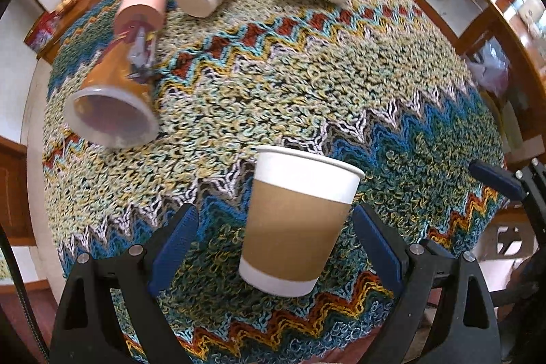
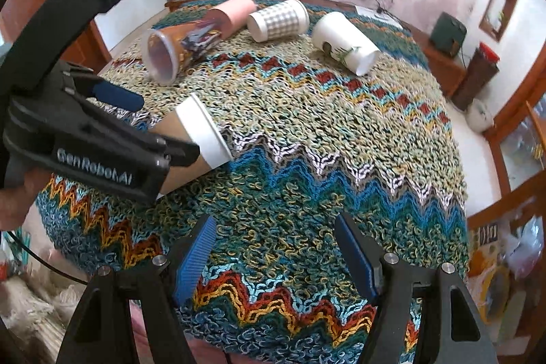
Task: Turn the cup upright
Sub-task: 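Rotate the held kraft cup with the left tool until its rim faces up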
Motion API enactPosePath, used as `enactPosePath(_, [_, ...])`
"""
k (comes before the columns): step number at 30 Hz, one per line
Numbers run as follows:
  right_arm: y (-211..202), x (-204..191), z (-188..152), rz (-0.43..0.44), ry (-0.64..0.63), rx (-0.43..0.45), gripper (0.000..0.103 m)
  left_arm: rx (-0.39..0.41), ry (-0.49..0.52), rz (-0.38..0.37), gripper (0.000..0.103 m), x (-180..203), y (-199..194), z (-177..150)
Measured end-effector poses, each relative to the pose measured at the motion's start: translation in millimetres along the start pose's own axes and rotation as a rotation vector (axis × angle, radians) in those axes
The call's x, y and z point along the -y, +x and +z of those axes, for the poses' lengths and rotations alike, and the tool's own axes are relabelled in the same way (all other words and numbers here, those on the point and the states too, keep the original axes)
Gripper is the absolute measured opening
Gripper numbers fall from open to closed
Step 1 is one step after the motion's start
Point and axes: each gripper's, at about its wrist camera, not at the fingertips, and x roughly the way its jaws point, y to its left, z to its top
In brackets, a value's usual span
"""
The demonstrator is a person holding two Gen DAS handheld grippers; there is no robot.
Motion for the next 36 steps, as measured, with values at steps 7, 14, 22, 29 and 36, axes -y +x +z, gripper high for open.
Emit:
enactPosePath(7, [6, 2, 1, 0.005, 0.020, -0.004, 0.073, -0.051, 0.014, 0.011, 0.093, 5, 16, 9])
enactPosePath(14, [15, 10, 2, 0.028, 0.093, -0.018, 0.073, -0.081, 0.015, 0.020, 0.093, 6, 26, 17])
enactPosePath(22, [18, 14, 2, 0.044, 0.124, -0.019, 0.073, -0.106, 0.036, 0.021, 0.074, 21, 38, 17])
enactPosePath(29, [20, 15, 1, 0.061, 0.134, -0.021, 0.073, -0.104, 0.025, 0.027, 0.068, 28, 40, 14])
enactPosePath(36, [19, 12, 2, 0.068, 0.129, -0.020, 0.073, -0.039, -0.029, 0.030, 0.067, 11, 24, 8])
